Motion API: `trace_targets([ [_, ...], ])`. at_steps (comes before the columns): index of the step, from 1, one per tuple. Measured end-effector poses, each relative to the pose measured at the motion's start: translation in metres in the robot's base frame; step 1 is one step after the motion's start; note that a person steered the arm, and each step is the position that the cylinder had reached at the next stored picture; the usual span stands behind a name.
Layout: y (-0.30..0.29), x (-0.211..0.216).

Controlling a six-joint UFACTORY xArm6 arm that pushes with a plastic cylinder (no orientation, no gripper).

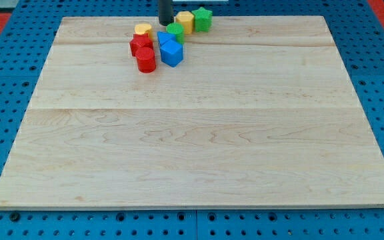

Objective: Push the yellow heart close to the green circle

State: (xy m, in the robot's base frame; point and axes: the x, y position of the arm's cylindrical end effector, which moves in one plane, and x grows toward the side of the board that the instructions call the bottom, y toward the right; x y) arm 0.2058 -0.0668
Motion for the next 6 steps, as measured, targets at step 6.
trace_targets([
  [6,-0.128,0.038],
])
